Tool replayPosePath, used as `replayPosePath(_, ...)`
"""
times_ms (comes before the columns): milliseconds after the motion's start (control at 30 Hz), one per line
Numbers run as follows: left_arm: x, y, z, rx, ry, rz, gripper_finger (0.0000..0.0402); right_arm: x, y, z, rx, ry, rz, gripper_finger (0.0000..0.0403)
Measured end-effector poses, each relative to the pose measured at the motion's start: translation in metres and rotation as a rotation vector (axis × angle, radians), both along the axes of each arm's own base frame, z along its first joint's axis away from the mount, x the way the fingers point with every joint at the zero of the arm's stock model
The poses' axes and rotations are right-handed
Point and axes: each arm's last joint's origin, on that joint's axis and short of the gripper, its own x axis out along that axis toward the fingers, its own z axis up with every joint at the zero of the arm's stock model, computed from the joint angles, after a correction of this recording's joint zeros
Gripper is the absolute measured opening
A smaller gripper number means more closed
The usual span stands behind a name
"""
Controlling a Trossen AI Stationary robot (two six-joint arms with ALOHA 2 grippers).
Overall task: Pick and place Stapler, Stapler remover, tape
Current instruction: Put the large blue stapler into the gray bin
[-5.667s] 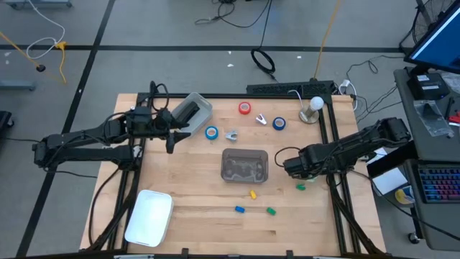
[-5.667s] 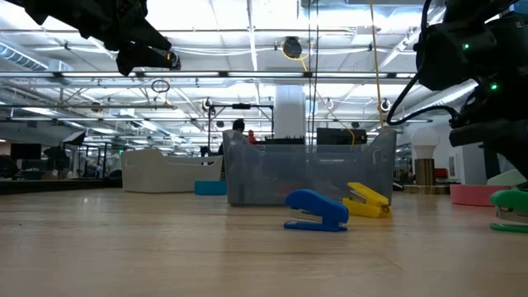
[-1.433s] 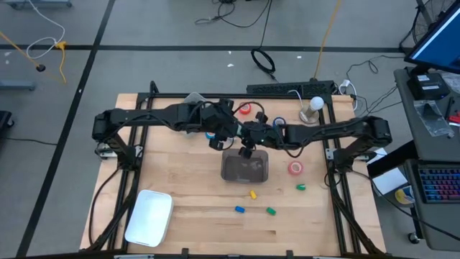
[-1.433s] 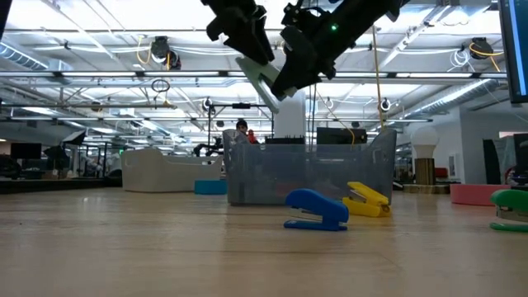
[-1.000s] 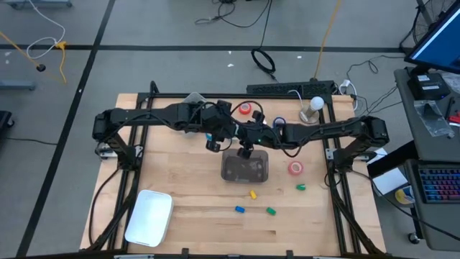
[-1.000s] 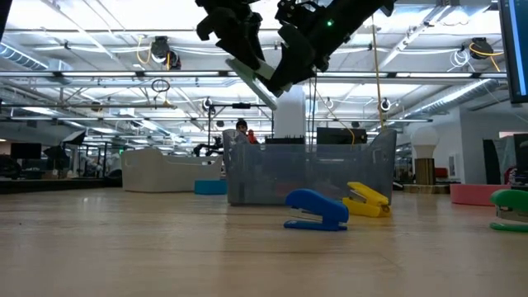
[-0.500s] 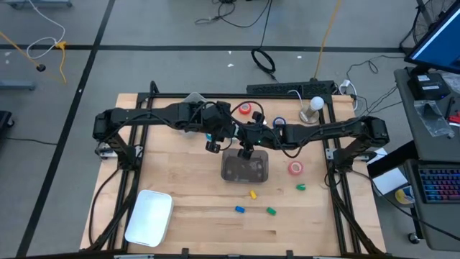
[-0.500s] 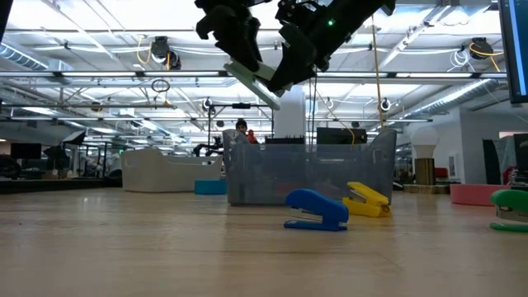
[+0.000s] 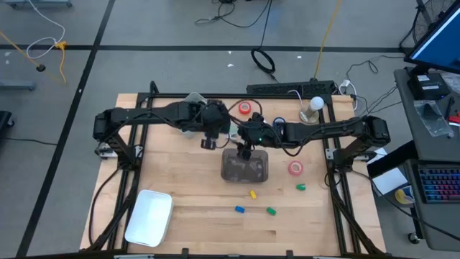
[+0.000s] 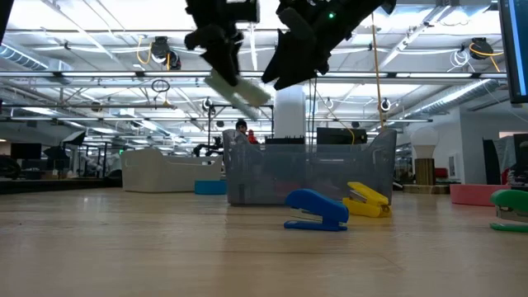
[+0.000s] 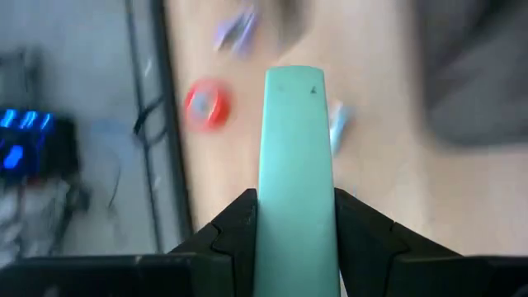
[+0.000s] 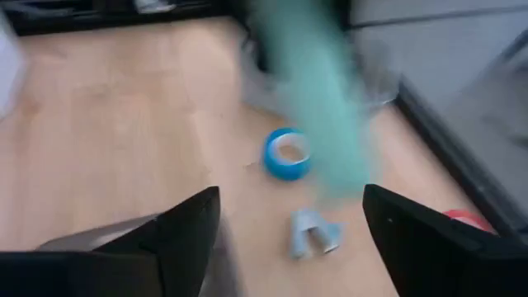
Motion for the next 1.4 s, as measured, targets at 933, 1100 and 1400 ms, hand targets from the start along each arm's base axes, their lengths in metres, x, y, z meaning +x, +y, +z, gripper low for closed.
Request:
replayPosePath(933, -0.071, 0.124, -0.056, -0.271, -0.014, 0.842, 0.0129, -0.014, 0.000, -0.009, 0.029, 0.153, -0.048, 0.0298)
replayPosePath(1100, -0.073, 0.125, -0.072, -0.257, -0.027, 0.869, 0.0129, -0.014, 0.000, -0.010, 0.042, 0.147, -0.059, 0.0298)
replayPosePath(1400, -0.072, 0.124, -0.091, -0.273, -0.077, 0.884, 0.0129, -0.014, -0.001, -0.010, 0.048, 0.144, -0.066, 0.0297)
